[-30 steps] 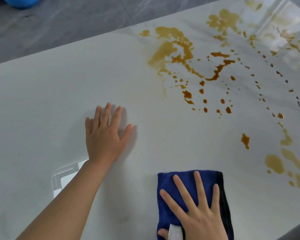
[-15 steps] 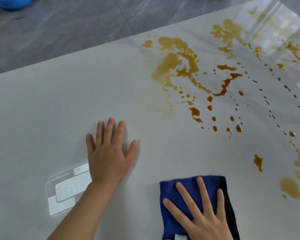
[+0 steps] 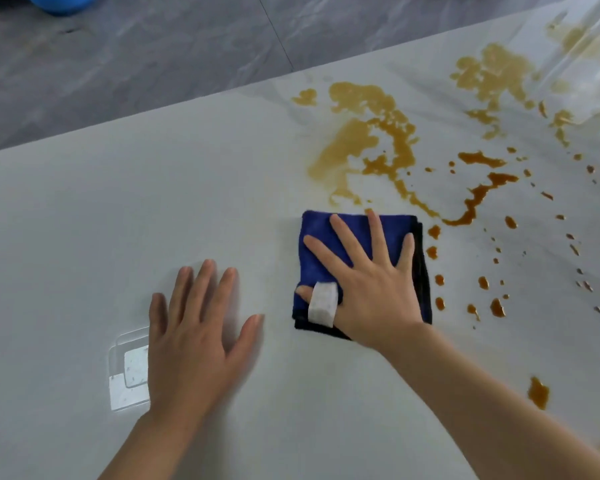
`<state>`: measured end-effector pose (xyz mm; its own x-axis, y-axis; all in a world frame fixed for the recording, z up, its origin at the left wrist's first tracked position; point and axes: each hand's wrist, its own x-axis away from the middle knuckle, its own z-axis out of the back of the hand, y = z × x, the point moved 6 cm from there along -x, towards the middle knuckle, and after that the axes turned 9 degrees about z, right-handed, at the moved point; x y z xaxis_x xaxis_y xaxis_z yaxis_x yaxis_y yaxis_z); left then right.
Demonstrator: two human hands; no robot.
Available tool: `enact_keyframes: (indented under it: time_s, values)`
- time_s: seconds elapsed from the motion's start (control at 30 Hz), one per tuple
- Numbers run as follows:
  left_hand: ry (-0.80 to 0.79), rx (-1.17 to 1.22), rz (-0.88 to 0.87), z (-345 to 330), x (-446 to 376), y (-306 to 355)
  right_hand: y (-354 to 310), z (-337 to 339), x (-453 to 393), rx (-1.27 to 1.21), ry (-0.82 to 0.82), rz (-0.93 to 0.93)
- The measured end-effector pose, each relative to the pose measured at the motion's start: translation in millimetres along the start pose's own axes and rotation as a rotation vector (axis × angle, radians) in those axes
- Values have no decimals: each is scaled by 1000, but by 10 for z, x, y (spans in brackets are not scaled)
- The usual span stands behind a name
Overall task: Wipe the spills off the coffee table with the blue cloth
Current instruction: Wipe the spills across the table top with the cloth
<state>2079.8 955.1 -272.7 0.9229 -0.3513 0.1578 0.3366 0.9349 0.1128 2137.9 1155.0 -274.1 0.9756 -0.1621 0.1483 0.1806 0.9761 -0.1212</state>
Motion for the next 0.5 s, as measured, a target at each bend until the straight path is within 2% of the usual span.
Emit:
enact_keyframes:
  time_s: [0.13,0.23,0.37,0.5]
  values:
    - [13,13,10,59,-3,29,655,38,-53,60,-51,-123]
    - [4,15,4,72,6,31,645,10,348,59,-59,-166]
    - [-3,17,1,75,-6,31,51,-52,719,-41,-122,31]
    - [-28,0,-7,51,-25,39,-196,-10,332,-41,-78,191]
